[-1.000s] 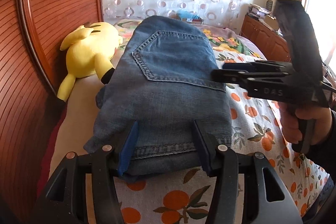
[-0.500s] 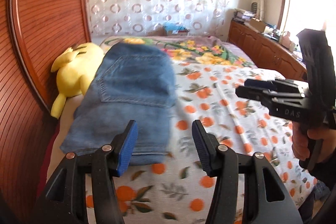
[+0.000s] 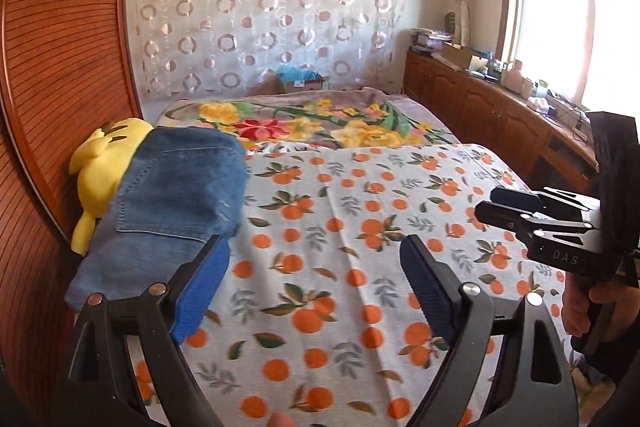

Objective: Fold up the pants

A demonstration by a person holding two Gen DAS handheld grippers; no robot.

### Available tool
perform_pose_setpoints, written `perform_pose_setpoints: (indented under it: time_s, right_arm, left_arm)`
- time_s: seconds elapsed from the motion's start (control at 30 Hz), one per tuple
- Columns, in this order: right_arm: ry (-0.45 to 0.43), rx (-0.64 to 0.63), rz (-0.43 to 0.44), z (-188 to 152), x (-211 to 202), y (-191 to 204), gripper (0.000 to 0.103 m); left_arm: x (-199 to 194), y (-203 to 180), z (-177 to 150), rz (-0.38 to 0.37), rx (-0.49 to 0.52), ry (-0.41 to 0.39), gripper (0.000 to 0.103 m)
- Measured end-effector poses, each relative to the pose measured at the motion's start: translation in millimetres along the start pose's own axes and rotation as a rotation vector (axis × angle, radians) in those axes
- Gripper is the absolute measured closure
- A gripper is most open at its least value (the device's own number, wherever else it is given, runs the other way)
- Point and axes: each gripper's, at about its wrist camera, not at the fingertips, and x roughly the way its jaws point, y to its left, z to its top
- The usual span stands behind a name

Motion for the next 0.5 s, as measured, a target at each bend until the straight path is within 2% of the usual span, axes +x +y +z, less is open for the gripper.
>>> perform_pose_setpoints:
  time_s: [0.13,0.27,0.4,0.5]
  right_arm:
    - [0.002,0.020,-0.031,-9.8,-16.5,-0.7,0.054]
    - [0.000,0.033,-0.073,-9.1,-26.7,0.3,0.042]
    - [-0.009,0.048,-0.105,-12.8,-41.2,6.7,0.032]
    - [-0.018,0.053,-0.123,-17.2,-54.5,13.3,0.029]
  left_arm:
    - [2.0,-18.2,1.0,-0.016,0.019,0.001,0.015]
    - [-0.2,-34.6,2.0,-0.024,0.027,-0.014,0.015]
    - [-7.4,-52.9,2.1,0.000,0.056,-0.038,0.015]
    - [-14.1,-60.7,0.5,-0.028,0.056,-0.043,0.015]
